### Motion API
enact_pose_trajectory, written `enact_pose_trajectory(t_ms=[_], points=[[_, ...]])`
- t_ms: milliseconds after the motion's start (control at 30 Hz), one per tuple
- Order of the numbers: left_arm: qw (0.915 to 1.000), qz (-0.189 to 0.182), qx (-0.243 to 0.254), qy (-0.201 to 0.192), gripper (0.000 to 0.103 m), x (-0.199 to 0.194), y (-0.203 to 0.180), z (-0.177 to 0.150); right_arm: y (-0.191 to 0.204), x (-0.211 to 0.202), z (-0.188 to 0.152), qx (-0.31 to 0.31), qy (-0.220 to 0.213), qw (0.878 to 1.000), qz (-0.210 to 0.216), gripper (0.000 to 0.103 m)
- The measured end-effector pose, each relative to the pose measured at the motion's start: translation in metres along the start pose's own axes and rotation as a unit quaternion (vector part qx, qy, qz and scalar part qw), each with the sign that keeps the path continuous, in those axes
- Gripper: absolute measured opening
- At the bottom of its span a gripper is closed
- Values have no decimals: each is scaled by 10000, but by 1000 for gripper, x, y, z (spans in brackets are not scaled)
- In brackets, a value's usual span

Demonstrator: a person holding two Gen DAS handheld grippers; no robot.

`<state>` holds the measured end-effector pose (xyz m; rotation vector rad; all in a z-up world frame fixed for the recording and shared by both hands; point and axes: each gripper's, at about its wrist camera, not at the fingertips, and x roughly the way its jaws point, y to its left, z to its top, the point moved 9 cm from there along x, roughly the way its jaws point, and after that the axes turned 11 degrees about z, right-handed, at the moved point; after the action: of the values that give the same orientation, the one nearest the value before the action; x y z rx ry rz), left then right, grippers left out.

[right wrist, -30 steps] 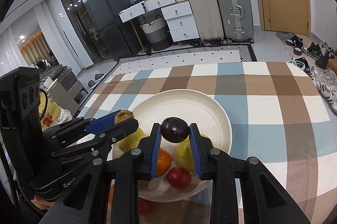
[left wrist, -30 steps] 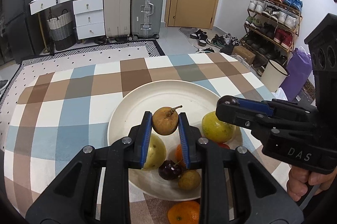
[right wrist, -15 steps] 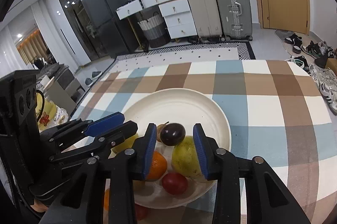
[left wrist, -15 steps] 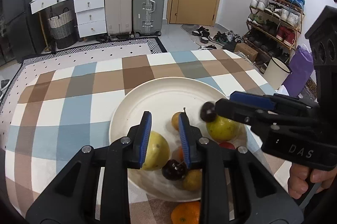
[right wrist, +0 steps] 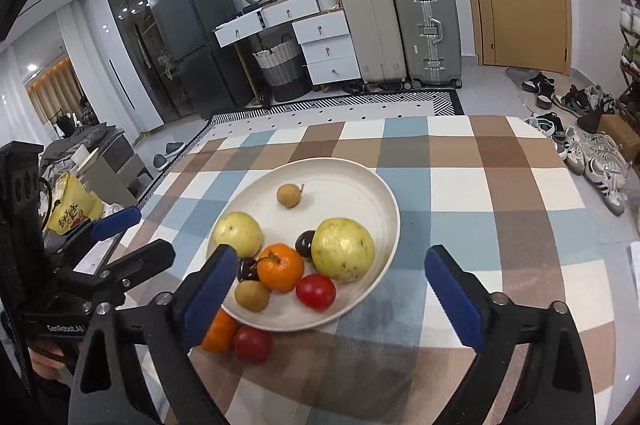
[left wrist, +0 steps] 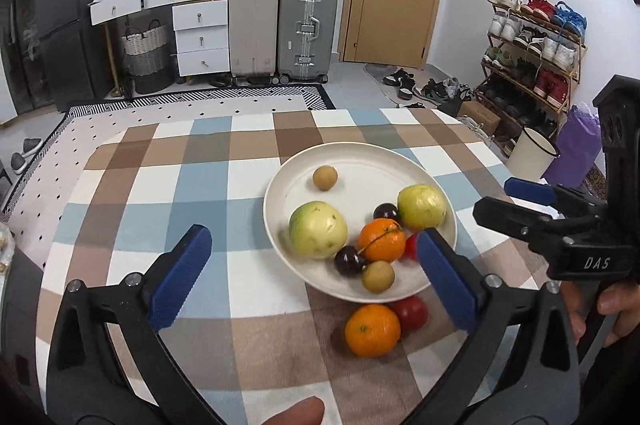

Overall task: Organize fruits
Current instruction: 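Move the right gripper to the red tomato and grasp it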

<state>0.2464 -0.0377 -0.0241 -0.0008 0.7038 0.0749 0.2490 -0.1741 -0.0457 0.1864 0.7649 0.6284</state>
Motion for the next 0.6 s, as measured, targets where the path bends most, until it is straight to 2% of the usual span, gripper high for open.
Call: enact_pose_trajectory(t_ms=[300,600], points=[[9999,35,-113,66,102,-32,15,-26,17,-17,-25,-237,216,9995,-27,102],[9998,29,-88,159,102,-43,16,-44,30,-22,-42,-289,334,9990,10,102]])
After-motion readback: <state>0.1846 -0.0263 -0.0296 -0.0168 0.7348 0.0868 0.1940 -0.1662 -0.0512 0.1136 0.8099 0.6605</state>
